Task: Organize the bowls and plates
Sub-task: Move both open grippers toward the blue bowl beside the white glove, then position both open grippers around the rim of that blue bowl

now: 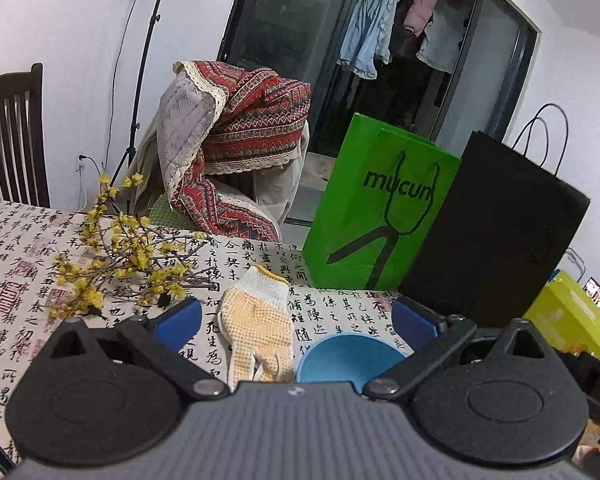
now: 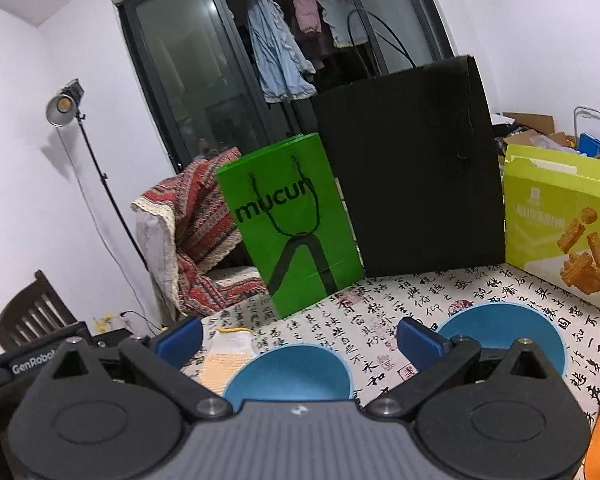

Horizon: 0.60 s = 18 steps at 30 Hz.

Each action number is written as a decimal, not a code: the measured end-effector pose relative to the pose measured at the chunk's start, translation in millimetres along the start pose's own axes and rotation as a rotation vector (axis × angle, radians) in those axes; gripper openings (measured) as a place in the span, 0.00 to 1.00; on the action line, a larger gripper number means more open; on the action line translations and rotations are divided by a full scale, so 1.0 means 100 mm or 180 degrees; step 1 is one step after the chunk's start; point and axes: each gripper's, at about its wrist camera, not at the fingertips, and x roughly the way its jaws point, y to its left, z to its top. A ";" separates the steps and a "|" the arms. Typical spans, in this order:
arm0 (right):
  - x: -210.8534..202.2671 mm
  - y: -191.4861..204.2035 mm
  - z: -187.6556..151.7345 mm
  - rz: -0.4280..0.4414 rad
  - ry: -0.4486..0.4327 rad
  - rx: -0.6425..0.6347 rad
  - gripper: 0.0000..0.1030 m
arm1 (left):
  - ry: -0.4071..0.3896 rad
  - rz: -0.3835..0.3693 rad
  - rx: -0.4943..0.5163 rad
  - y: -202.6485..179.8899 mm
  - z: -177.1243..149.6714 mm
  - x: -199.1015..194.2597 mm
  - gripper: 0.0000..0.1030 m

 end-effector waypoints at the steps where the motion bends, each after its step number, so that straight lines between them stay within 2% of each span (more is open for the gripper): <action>1: 0.04 -0.01 -0.01 0.0000 0.0006 0.0003 1.00 | 0.0013 0.0044 0.0028 0.00 -0.02 0.06 1.00; 4: 0.17 -0.05 -0.07 -0.0041 0.0032 -0.0030 1.00 | 0.0048 0.0161 0.0138 -0.02 -0.11 0.21 1.00; 11: 0.47 -0.22 -0.23 -0.0089 0.0269 0.0061 1.00 | 0.0097 0.0103 0.0385 -0.08 -0.28 0.45 1.00; 18: 0.59 -0.29 -0.30 -0.0201 0.0390 0.0035 1.00 | 0.0214 0.0011 0.0413 -0.05 -0.38 0.62 1.00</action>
